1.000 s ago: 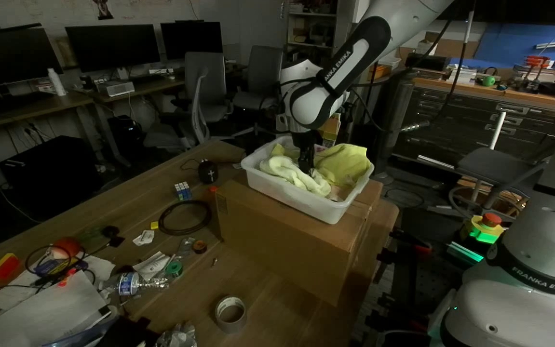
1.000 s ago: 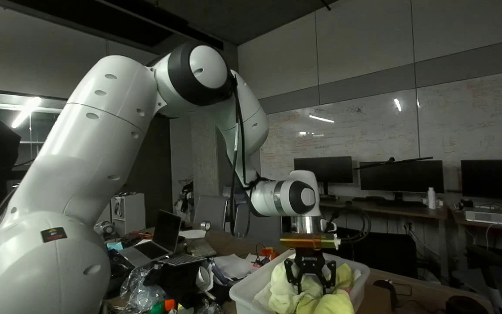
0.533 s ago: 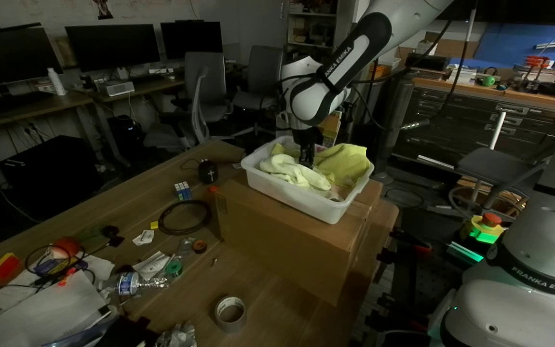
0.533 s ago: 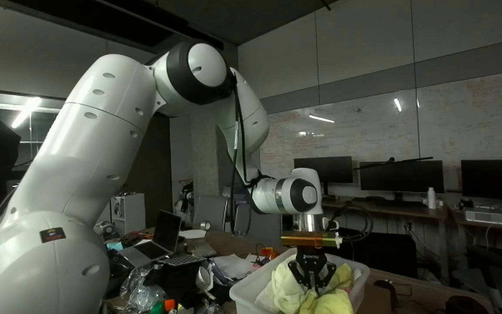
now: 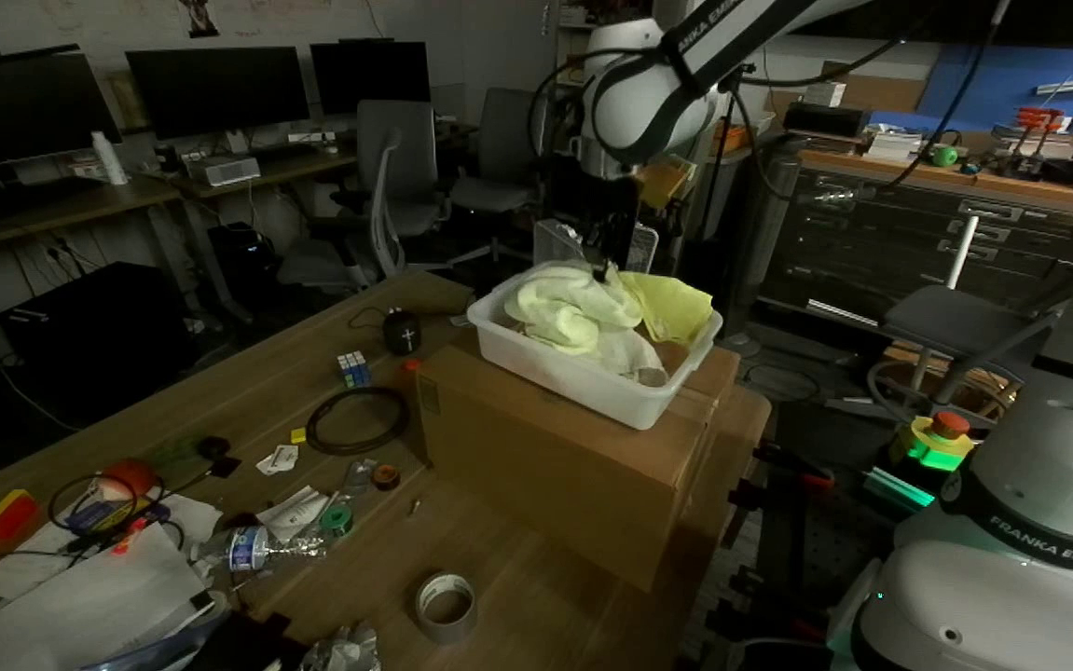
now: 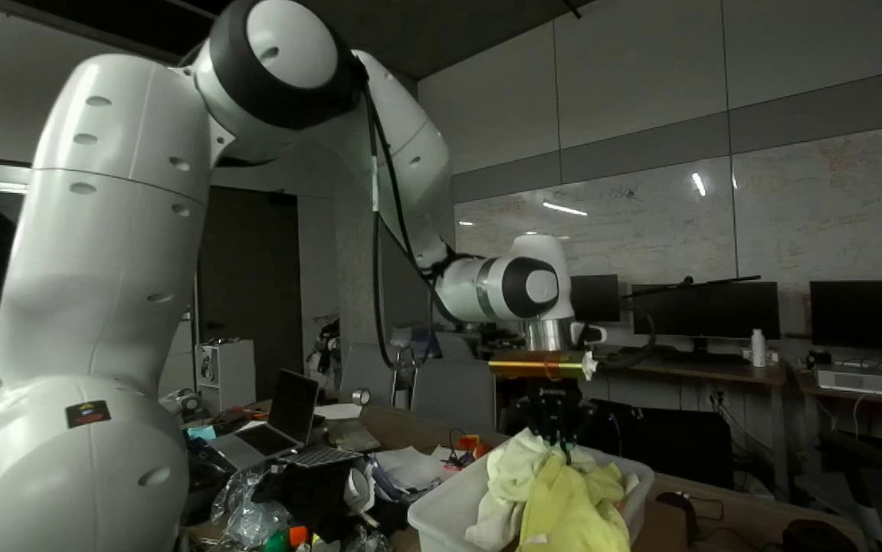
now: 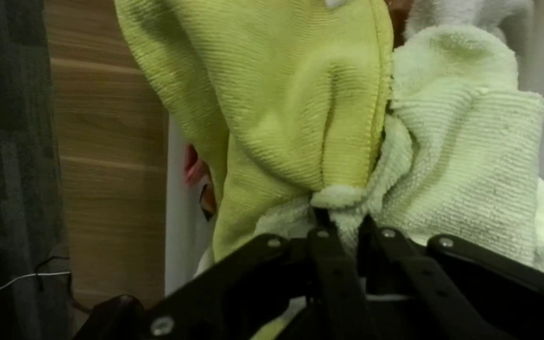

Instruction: Remove the shirts from the basket and put them on the table.

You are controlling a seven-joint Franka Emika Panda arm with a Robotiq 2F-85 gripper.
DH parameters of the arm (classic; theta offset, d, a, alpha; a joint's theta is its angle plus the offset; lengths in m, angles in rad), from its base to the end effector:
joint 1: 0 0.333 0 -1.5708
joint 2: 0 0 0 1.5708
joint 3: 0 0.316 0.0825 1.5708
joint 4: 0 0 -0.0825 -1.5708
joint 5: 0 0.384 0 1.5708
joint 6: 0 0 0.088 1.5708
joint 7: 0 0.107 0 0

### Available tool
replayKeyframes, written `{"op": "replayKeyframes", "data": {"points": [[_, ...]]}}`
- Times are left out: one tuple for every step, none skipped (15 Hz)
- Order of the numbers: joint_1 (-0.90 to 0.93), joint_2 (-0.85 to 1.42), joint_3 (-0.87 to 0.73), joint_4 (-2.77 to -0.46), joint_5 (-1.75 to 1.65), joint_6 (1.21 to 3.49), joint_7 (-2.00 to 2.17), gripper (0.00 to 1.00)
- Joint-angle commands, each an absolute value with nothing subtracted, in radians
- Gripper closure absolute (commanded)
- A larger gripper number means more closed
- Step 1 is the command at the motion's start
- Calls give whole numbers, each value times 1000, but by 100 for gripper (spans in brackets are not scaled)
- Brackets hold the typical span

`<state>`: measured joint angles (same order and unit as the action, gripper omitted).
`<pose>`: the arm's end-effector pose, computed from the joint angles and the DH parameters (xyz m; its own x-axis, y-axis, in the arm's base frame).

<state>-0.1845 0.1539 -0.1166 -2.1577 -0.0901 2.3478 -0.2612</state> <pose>0.5355 -0.1669 0.3312 0.9996 0.0243 0.0111 0.0232 -0.9957 0.0901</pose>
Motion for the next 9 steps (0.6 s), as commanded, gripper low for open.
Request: {"op": "replayKeyframes", "data": {"points": [[-175,-57,-124,-2227,-5,2316,-185,97],[-171,-97,-124,-2228,28,2305,-165,97],[-166,-127,-125,-2226,57,2296,-140,97],[-159,-152,-124,-2215,83,2268,-124,97],[-152,-172,-124,-2201,109,2234,-111,97],[-144,-184,-125,-2187,137,2205,-103,97],[-137,-199,-126,-2178,162,2178,-96,97],[-129,-211,-128,-2167,193,2153,-88,97],[-121,-223,-131,-2160,225,2129,-89,97]]}}
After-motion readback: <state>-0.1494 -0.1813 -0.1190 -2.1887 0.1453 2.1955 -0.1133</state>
